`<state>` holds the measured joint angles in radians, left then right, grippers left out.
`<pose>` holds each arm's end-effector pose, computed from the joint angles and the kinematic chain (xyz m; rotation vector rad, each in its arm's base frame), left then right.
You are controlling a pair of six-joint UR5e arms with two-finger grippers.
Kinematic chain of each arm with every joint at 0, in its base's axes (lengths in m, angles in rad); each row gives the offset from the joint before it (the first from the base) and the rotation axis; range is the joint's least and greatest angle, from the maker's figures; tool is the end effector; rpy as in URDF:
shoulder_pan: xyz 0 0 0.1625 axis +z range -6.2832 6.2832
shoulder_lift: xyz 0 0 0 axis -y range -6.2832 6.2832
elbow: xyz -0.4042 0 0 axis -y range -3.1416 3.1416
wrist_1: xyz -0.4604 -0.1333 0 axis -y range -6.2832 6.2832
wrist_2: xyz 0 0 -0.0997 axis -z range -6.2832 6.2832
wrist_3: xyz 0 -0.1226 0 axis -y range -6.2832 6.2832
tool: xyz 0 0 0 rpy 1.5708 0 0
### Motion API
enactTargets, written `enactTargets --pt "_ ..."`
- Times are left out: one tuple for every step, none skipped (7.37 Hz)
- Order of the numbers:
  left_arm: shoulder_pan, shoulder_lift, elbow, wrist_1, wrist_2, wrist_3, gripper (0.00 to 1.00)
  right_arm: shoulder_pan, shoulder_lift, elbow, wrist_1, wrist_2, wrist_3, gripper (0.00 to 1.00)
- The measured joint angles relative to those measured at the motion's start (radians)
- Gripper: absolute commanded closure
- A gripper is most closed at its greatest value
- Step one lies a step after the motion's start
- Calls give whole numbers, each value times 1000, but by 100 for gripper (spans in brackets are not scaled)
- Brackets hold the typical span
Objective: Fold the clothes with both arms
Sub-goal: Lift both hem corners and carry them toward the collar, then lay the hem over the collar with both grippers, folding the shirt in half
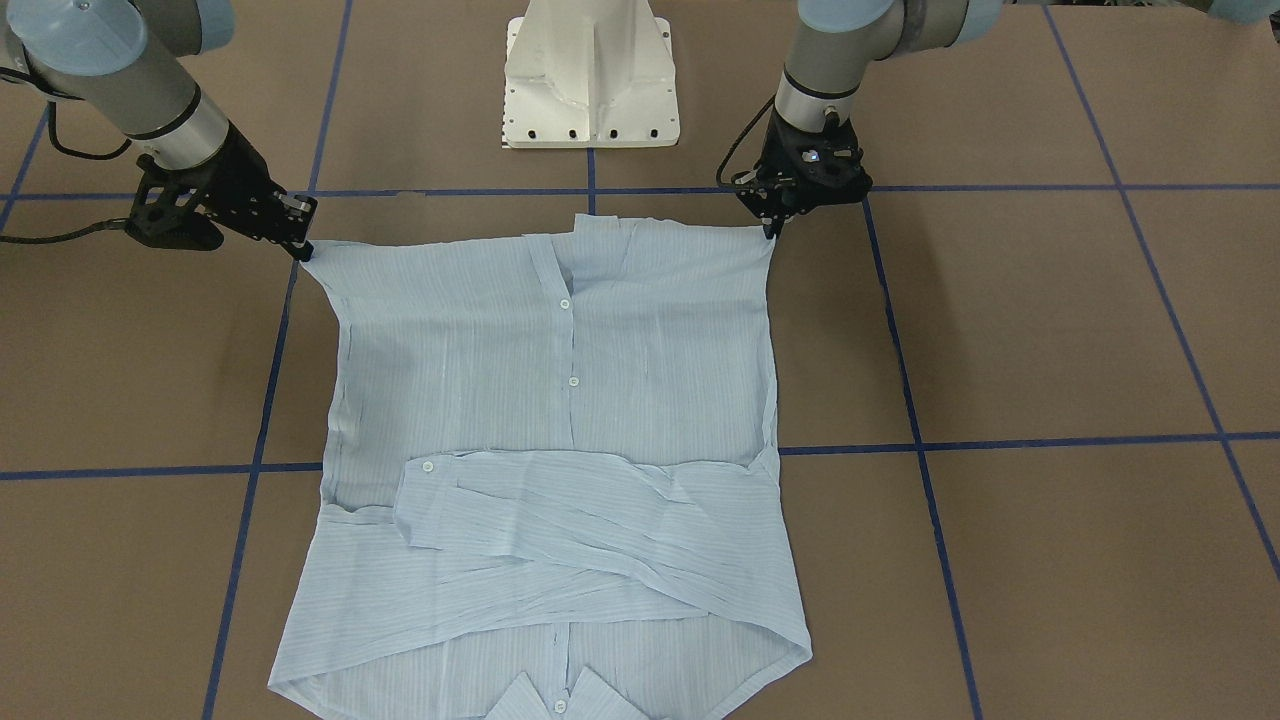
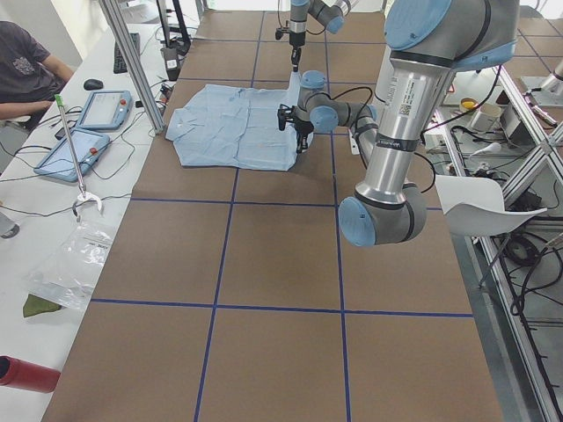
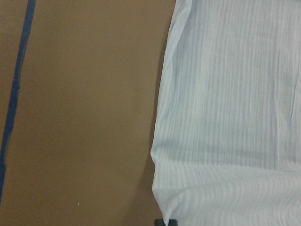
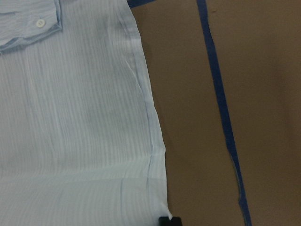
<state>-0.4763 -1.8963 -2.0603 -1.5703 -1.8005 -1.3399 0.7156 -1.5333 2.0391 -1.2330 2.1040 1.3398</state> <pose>0.4851 -0.3689 0.2198 0.0774 0.8361 -0.1373 -0.3784 -0.4230 0.3391 -0.0707 -0.9608 0.2219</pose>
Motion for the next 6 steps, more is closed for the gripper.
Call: enactTargets --pt "-11 -1 -1 -2 -9 13 100 15 22 -4 -6 5 0 100" --pt "-29 -7 -1 -4 -23 27 100 32 45 -13 -10 11 -1 100" --pt "-57 -19 -1 -7 -47 42 100 60 74 -29 -11 29 -1 100" --pt "-93 -29 0 -14 -67 52 100 97 117 -58 -12 55 0 100" --pt "-137 -41 13 -35 -81 57 100 133 170 -101 -12 77 0 100" --pt "-179 -60 58 -85 -95 59 100 164 226 -156 -12 87 -5 100"
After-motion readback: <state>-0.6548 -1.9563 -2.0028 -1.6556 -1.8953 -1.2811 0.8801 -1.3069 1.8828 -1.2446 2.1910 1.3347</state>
